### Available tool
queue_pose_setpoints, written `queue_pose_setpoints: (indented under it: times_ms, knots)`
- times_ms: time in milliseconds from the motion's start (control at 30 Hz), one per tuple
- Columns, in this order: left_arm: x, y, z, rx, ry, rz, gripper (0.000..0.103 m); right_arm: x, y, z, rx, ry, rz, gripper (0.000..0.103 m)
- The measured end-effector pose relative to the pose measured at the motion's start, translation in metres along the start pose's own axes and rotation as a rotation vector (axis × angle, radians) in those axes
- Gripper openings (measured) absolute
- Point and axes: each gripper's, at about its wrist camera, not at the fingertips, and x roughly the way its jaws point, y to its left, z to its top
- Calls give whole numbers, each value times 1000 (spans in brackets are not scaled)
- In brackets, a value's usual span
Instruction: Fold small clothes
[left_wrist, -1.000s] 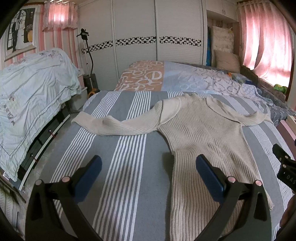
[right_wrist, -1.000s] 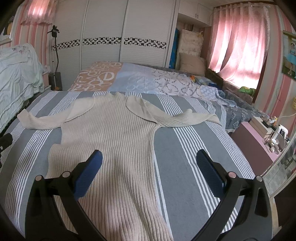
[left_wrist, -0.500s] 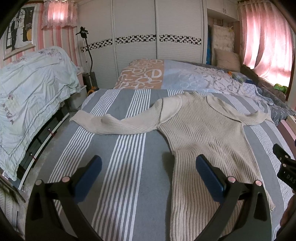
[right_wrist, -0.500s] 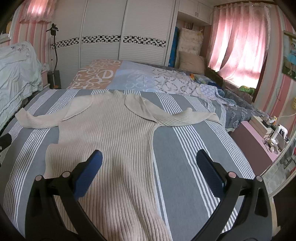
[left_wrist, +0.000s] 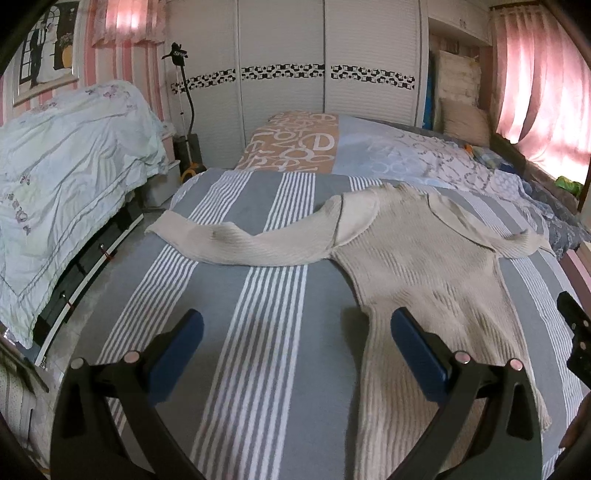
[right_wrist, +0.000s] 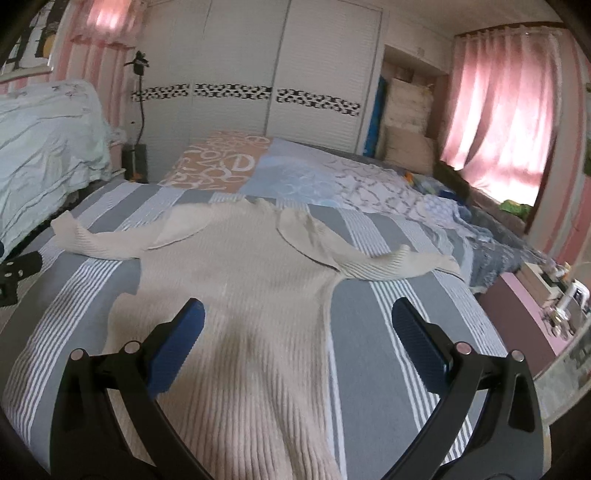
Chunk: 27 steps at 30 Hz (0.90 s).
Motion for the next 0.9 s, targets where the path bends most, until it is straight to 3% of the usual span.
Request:
queue_pose_setpoints:
  times_ms: [333, 467, 633, 733, 900]
  knots:
    - [25, 48, 26, -27, -45, 97, 102, 36, 8, 44, -71, -34, -31, 100]
    - [44, 78, 40, -72, -36, 57, 102, 64, 11, 58, -109, -11, -61, 100]
    - [75, 123, 53, -191, 7, 56, 102, 83, 15, 69, -146, -16, -78, 100]
    - [103, 151, 63, -224, 79, 68, 102, 102, 16, 75, -148, -2, -37, 100]
    - [146, 190, 76, -258, 106, 175, 102, 158, 22, 91, -220, 27, -35, 100]
